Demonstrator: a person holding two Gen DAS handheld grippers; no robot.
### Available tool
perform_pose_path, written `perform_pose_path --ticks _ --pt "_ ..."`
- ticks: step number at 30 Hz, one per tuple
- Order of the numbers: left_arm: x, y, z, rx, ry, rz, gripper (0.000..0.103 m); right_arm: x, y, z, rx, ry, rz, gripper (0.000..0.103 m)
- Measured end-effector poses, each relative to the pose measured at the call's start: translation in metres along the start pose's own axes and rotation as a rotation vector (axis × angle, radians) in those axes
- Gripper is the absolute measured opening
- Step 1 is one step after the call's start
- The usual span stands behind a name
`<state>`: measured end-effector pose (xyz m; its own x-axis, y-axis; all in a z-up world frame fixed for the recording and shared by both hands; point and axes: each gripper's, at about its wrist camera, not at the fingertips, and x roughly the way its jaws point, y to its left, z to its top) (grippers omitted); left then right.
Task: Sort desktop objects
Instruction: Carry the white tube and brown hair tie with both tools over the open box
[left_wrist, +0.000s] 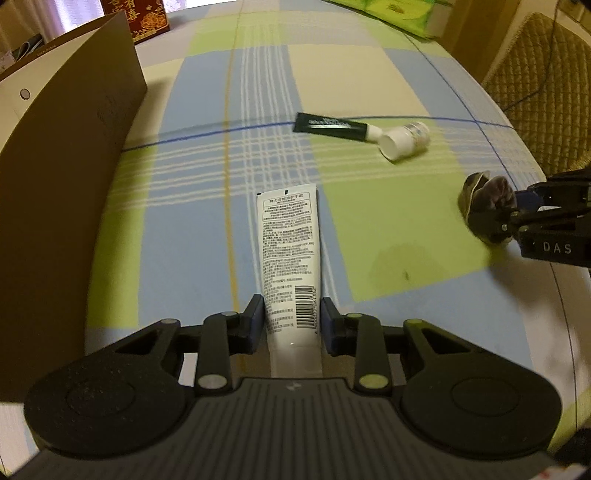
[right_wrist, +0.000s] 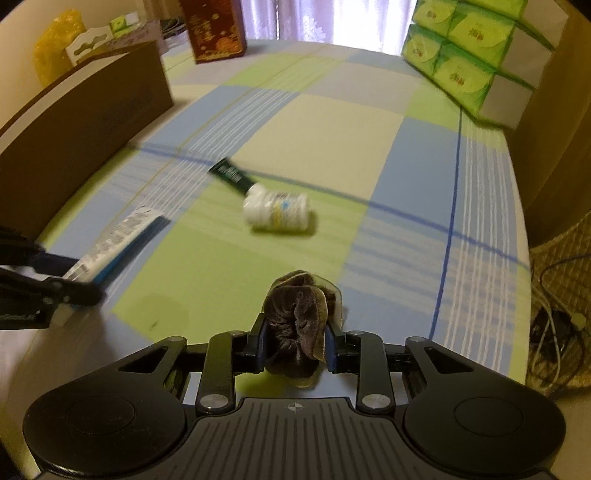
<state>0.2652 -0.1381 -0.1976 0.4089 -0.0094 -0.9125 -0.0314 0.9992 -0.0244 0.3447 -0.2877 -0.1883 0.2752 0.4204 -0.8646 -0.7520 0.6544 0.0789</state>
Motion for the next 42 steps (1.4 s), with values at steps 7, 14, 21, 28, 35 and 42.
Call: perform_pose_path --ticks 7,14,21,28,35,42 --pt "-0.023 0.006 -0.021 -0.022 -0.003 -0.065 0.026 -0.016 0.016 -0.01 0.076 0.047 0.115 0.024" --pt "-0.063 0.022 -0.033 -0.048 -0.07 -0.093 0.026 -0.036 0.055 -0.005 0.048 0.021 0.193 0.024" --pt "-0.111 0.048 -0.037 -0.077 -0.171 -0.09 0.026 -0.054 0.097 0.014 -0.019 -0.041 0.232 0.024" --pt "-0.158 0.086 -0.041 -0.124 -0.265 -0.07 0.026 -0.069 0.14 0.035 -0.077 -0.102 0.29 0.024" --pt "-0.192 0.129 -0.044 -0.167 -0.332 -0.001 0.026 -0.074 0.187 0.066 -0.136 -0.167 0.381 0.024" --pt "-0.202 0.179 -0.042 -0.22 -0.355 0.072 0.026 -0.064 0.235 0.098 -0.2 -0.212 0.417 0.024"
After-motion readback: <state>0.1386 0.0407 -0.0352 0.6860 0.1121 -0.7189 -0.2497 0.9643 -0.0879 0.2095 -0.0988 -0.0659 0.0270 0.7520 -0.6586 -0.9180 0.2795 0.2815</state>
